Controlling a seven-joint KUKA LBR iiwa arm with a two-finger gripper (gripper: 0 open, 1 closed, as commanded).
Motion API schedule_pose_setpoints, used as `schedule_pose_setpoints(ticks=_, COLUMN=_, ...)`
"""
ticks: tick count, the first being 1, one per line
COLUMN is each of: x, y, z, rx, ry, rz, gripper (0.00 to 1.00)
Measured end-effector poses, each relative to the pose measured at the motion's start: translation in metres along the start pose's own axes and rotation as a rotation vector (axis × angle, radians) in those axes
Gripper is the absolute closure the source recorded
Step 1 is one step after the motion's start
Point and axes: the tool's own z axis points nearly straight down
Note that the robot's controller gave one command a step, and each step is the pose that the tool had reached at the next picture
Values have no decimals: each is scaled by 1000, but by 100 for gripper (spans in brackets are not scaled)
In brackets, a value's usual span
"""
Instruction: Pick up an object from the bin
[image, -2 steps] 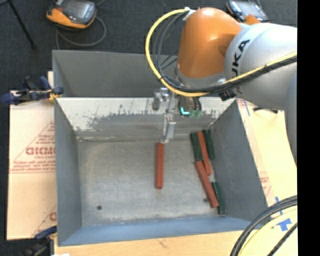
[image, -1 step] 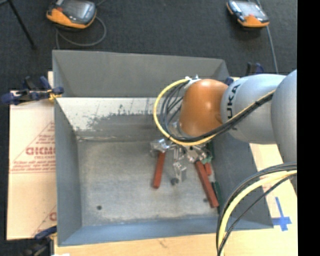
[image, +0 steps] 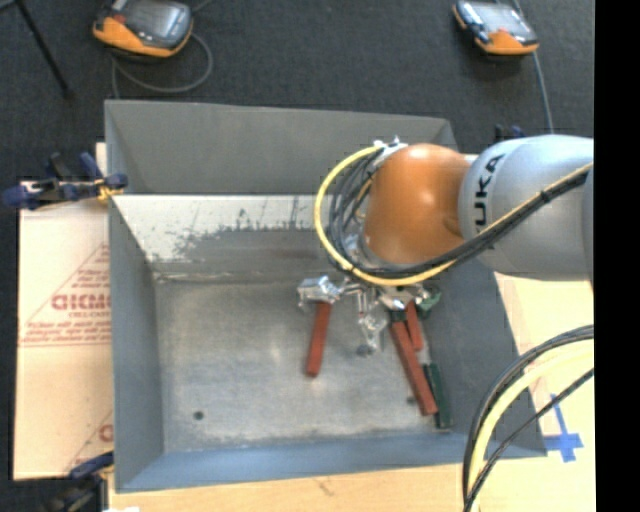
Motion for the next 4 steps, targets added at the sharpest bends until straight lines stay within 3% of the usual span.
schedule_pose_setpoints(ticks=1, x=-25, y=-2, z=1, rx=-1, ry=0, rz=-93, gripper=0)
schedule_pose_setpoints(ticks=2, x=-30, y=4, z=30, rx=1, ry=-1, rz=-274, gripper=0)
schedule_pose_setpoints(ticks=3, x=-32, y=2, z=27, rx=0, ry=-4, rz=-267, gripper=0)
schedule_pose_setpoints(ticks=4, x=-32, y=2, z=27, rx=-1, ry=-4, rz=-265, gripper=100)
